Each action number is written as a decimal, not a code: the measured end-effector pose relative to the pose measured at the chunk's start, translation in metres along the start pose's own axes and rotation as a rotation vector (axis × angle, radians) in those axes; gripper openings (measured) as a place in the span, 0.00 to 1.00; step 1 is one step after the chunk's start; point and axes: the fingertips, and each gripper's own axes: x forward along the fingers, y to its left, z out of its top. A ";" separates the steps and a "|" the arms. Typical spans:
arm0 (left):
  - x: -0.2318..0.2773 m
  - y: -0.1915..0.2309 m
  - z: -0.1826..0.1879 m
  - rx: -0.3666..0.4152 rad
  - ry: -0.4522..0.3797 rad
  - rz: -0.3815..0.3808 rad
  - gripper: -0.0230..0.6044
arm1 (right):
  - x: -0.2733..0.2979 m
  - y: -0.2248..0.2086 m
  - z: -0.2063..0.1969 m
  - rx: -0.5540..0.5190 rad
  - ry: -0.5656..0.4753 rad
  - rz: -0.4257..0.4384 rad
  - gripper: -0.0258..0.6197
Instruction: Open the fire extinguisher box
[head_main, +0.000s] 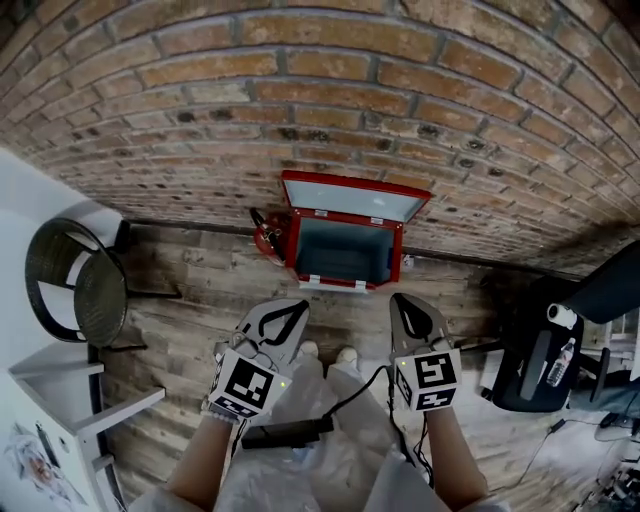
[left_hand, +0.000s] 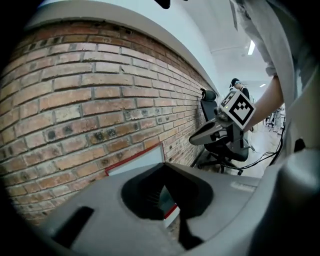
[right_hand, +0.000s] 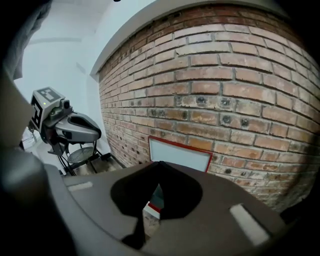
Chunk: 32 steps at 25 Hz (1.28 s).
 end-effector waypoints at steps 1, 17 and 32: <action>-0.003 0.001 0.004 0.000 -0.005 0.005 0.03 | -0.004 0.000 0.006 -0.003 -0.007 -0.002 0.05; -0.044 0.026 0.072 0.068 -0.101 0.094 0.03 | -0.050 0.003 0.085 -0.041 -0.148 -0.012 0.05; -0.050 0.025 0.093 0.090 -0.140 0.105 0.03 | -0.060 0.011 0.116 -0.086 -0.200 0.013 0.05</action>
